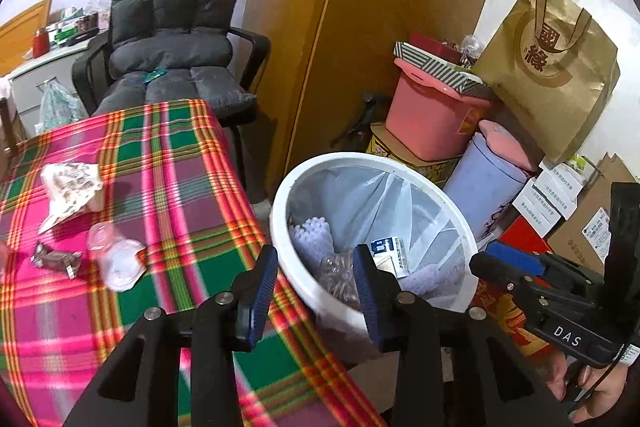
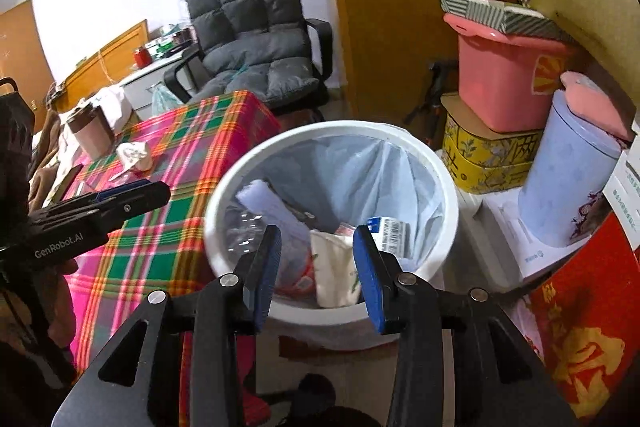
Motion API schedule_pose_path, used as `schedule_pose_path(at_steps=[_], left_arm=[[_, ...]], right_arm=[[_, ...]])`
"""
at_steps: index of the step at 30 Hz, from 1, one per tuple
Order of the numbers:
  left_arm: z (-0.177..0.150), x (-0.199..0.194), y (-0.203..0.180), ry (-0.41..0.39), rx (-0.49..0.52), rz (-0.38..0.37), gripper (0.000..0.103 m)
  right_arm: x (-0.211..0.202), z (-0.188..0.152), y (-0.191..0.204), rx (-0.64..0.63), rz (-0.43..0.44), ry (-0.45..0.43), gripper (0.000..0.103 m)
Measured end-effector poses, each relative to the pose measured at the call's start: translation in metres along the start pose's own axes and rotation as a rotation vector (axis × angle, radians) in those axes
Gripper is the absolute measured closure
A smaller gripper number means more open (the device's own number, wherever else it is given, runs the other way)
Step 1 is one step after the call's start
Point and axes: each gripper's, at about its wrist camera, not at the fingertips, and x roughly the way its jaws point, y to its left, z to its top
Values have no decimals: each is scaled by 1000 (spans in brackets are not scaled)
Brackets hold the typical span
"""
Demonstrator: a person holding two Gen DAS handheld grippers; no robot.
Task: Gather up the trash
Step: 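Carry the mesh sleeve and paper bag over the bin and release both, then move both tools back over the table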
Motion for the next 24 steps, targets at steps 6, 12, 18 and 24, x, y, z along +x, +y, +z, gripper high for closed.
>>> schedule_pose_path(at_steps=[6,12,18,24], left_arm=[[-12,-29,6,-24,-14,24,64],[-25,-56,11,-46,-30,54,64],[-40,-76,20,-62,-40,95,64],[-54,-90,32,-64,-62,124,64]], right_arm=[[-13,-2,20,-35,43,-28,63],[-23,-6,39,-72,82,-44,63],[-27,-11,53,-97,122,-50,63],[-30,-18,66,-117,155,-45,63]])
